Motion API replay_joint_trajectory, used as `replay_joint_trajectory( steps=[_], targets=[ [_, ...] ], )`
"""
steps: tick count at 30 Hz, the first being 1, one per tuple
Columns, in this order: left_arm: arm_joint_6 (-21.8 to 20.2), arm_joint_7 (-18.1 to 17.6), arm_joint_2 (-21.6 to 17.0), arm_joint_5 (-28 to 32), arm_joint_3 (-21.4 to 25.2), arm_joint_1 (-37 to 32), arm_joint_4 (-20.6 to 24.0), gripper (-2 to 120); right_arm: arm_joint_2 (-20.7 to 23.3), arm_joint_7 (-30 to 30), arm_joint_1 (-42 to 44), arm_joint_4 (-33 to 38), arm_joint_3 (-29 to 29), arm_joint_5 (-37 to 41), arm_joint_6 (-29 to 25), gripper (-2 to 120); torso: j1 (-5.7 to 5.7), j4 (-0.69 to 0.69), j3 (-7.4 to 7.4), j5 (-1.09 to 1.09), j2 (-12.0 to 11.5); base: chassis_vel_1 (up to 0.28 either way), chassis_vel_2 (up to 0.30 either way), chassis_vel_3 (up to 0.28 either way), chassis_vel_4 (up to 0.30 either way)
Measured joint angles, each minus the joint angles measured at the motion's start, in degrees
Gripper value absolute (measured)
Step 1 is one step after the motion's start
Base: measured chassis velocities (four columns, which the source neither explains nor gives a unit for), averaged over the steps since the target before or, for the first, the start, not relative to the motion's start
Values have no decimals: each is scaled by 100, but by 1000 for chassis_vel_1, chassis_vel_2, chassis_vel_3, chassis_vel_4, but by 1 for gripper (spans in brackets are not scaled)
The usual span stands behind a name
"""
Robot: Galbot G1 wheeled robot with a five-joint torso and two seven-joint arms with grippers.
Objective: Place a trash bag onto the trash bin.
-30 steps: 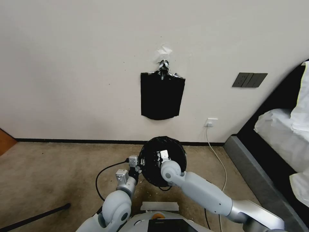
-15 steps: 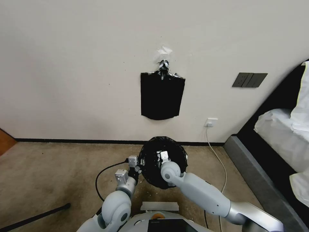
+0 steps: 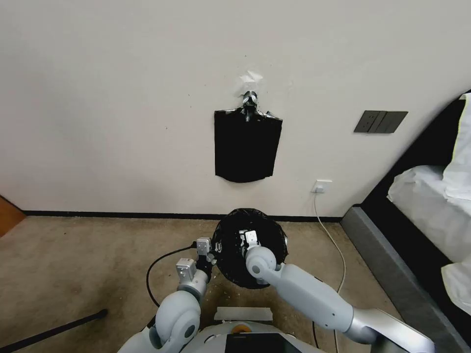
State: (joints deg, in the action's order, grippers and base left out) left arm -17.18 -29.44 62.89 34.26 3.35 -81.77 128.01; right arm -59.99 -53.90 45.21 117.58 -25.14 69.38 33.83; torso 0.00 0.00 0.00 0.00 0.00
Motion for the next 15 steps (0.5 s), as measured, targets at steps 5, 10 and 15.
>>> replay_joint_trajectory(
  steps=[5,10,15],
  targets=[
    [-128,-202,101,184,-15,55,-135,1,278,-13,399,522,280,-47,85,38,0,-1,0,1,0,0,0,0,0],
    [-502,-815,278,1004,-5,245,-415,1,648,338,973,1213,835,-228,122,60,0,-1,0,1,0,0,0,0,0],
    [-732,-1269,424,1634,24,405,-645,1,822,728,1348,1435,1157,-537,135,75,0,-1,0,0,0,0,0,0,0]
  ],
)
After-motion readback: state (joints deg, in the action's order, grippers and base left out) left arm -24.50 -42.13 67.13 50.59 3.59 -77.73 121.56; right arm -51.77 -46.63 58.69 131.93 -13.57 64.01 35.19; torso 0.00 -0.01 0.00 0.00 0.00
